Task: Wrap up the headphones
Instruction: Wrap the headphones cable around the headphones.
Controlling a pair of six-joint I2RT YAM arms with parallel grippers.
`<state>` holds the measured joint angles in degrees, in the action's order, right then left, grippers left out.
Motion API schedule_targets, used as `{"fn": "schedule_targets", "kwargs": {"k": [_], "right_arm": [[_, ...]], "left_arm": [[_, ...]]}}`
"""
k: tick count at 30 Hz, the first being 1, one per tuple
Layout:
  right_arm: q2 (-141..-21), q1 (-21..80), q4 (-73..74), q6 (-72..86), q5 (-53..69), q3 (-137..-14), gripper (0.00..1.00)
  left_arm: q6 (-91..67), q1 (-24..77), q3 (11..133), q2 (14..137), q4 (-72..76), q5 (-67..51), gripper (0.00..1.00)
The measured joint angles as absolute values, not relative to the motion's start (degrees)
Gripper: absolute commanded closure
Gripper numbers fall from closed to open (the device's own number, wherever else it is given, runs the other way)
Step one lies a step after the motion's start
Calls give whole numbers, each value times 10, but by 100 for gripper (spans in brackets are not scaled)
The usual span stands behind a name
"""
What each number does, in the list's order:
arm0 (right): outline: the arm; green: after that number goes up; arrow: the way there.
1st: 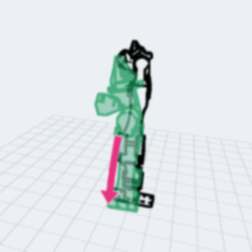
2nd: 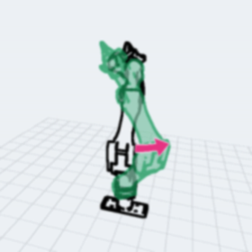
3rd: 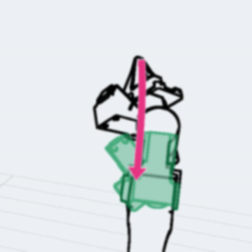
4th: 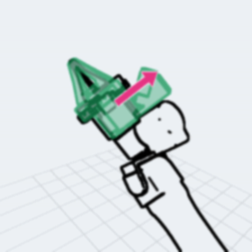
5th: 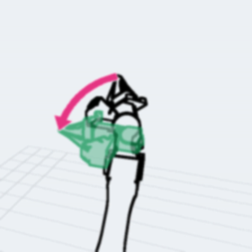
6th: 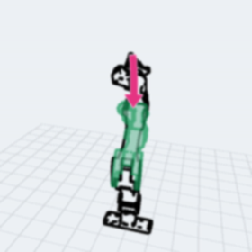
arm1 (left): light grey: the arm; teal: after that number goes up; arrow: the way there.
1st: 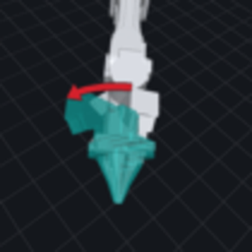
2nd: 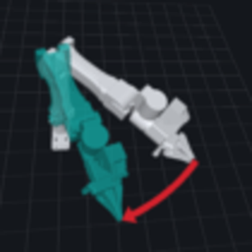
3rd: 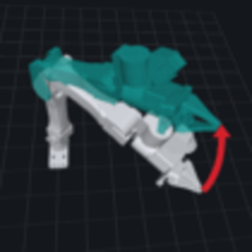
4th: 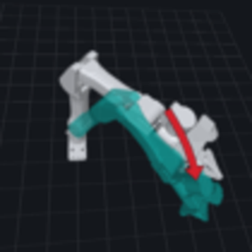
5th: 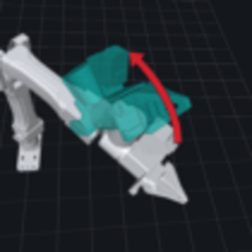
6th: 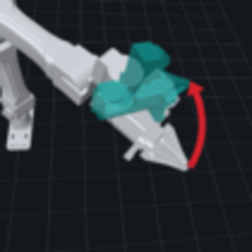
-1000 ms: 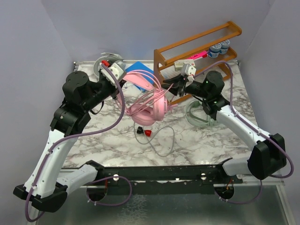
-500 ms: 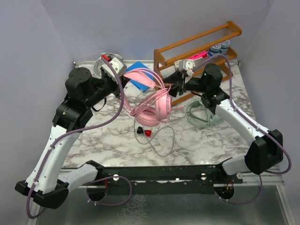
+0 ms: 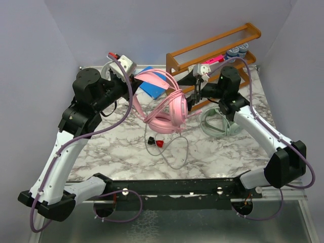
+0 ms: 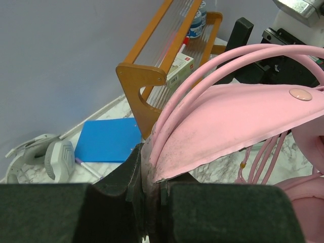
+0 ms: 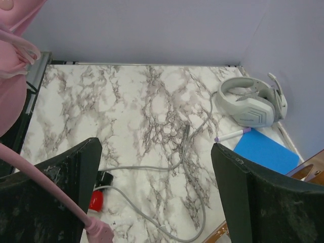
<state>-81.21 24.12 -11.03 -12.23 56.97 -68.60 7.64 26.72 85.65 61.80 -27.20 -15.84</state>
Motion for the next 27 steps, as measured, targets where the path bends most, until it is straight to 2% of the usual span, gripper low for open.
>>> {"fn": "schedule_targets", "kwargs": {"k": [14, 27], "right_arm": [[-814, 232, -58, -138, 613, -701, 0], [-814, 232, -300, 83, 646, -608, 0]], "left_arm": [[10, 267, 869, 628, -279, -150, 100], [-183, 267, 795, 629, -143, -154, 100]]}}
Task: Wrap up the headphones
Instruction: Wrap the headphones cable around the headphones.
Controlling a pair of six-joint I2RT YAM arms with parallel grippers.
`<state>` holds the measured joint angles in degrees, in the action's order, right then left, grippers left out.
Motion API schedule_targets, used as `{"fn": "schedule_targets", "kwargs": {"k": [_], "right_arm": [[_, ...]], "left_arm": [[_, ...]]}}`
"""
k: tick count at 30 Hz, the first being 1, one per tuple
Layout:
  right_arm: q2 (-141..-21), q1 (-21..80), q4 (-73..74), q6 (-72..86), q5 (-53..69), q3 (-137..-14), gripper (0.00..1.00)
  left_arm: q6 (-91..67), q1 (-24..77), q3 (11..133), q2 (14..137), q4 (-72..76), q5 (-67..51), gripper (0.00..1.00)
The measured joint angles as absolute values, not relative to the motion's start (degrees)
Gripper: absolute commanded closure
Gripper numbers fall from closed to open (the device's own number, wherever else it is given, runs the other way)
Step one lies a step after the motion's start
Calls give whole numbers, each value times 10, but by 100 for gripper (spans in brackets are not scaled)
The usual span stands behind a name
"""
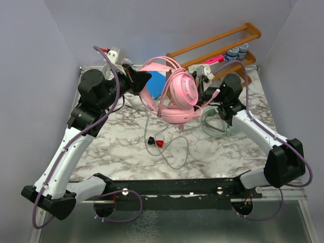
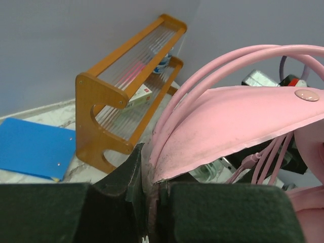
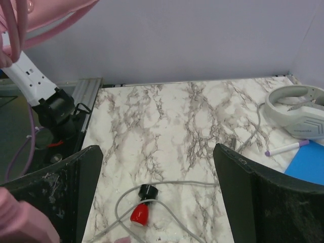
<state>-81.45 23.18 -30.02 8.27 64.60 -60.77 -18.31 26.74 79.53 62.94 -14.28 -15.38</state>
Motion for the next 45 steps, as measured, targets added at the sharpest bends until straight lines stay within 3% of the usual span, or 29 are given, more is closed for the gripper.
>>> {"fn": "schedule_targets", "kwargs": {"k": [21, 34, 36, 40, 45], "right_arm": [[-794, 243, -364, 188, 594, -539, 0], [-783, 346, -366, 180, 488, -493, 5], [-784, 354, -385, 184, 471, -471, 9], [-792, 357, -428, 194, 442, -446, 32], [-803, 365, -454, 204, 424, -446, 52]], "left_arm": [[-278, 267, 762, 607, -71, 7, 100], [-313, 267, 717, 588, -22, 80, 100], [-314, 267, 717, 587, -17, 84, 100], [-318, 267, 717, 582, -13, 87, 100], [-319, 267, 717, 577, -11, 100, 100]]}}
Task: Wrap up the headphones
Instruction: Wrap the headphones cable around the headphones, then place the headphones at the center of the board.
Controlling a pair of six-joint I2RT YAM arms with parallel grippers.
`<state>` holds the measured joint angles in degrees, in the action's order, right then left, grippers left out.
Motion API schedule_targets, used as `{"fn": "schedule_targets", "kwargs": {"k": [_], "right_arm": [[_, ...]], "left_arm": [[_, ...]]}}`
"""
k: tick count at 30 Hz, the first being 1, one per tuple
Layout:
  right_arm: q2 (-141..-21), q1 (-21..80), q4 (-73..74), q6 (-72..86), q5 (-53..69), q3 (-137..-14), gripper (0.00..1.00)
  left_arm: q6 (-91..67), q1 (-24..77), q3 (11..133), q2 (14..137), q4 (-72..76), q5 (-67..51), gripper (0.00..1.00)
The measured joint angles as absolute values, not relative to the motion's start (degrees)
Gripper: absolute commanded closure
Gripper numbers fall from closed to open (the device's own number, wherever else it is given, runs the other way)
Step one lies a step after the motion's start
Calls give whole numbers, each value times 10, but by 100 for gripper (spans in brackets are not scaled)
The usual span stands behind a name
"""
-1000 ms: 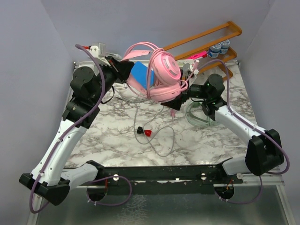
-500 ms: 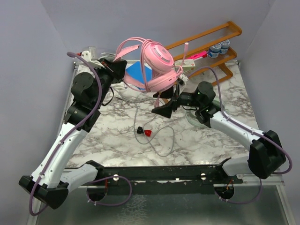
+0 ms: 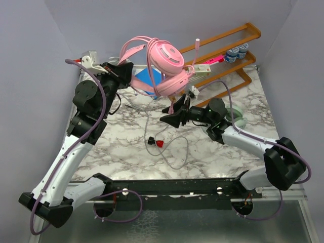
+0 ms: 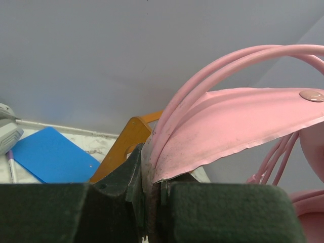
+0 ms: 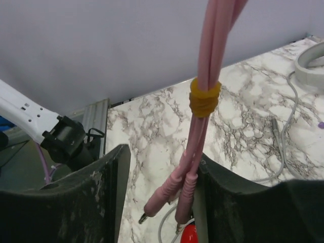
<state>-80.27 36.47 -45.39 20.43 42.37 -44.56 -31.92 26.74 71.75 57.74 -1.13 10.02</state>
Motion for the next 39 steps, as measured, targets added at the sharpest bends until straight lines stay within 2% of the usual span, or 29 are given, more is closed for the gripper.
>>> {"fn": "schedule_targets", "kwargs": {"k": [2, 5, 6, 9, 18, 27, 39], "right_arm": [[-803, 371, -456, 206, 418, -446, 61], [-803, 384, -450, 206, 410, -451, 88], [-804, 390, -443, 206, 408, -457, 93], [-808, 413, -416, 203, 397, -479, 99], [-804, 478, -314, 190, 354, -527, 99], [-763, 488, -197, 224, 302, -533, 99], [-721, 488, 39, 279, 258, -574, 98]], "left_arm": [[-319, 267, 717, 576, -9, 107, 100], [-324, 267, 717, 574, -4, 112, 100], [-327, 267, 717, 574, -3, 114, 100], [-340, 267, 717, 574, -3, 126, 100], [-369, 267, 708, 579, 1, 187, 100], [-352, 280, 677, 624, 4, 265, 100], [-211, 422, 639, 710, 23, 493, 100]]}}
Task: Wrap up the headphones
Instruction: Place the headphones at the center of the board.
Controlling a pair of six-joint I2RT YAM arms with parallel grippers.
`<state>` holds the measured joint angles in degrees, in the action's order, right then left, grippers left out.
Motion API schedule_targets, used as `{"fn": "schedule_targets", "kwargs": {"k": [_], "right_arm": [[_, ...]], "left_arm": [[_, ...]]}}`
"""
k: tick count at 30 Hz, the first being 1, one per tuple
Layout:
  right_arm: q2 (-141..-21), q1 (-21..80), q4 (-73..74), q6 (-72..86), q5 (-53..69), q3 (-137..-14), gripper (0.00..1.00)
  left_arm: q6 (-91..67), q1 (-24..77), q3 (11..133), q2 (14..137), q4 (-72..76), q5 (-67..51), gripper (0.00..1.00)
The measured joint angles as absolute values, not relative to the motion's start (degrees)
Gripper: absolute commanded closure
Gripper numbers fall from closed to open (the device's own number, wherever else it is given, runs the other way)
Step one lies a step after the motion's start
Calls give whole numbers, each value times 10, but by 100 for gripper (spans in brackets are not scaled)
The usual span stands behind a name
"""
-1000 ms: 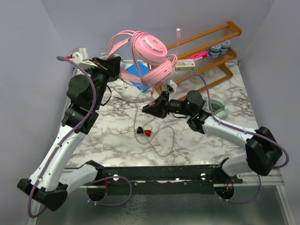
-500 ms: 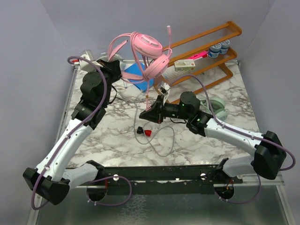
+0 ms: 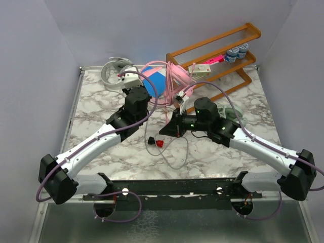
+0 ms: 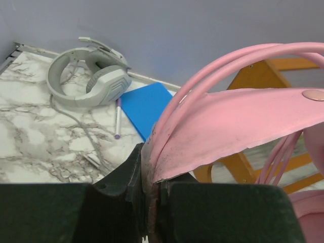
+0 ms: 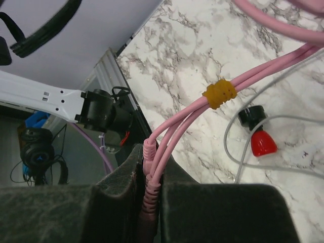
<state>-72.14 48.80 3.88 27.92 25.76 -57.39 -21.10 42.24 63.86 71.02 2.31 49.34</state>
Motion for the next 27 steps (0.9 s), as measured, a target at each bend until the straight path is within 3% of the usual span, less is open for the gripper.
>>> {"fn": "schedule_targets", "kwargs": {"k": [19, 27], "right_arm": [[-644, 488, 259, 269, 151, -592, 96], [-586, 489, 305, 342, 98, -535, 99]], "left_arm": [[-194, 528, 537, 695, 30, 523, 100], [-249, 572, 516, 740, 29, 504, 100]]}}
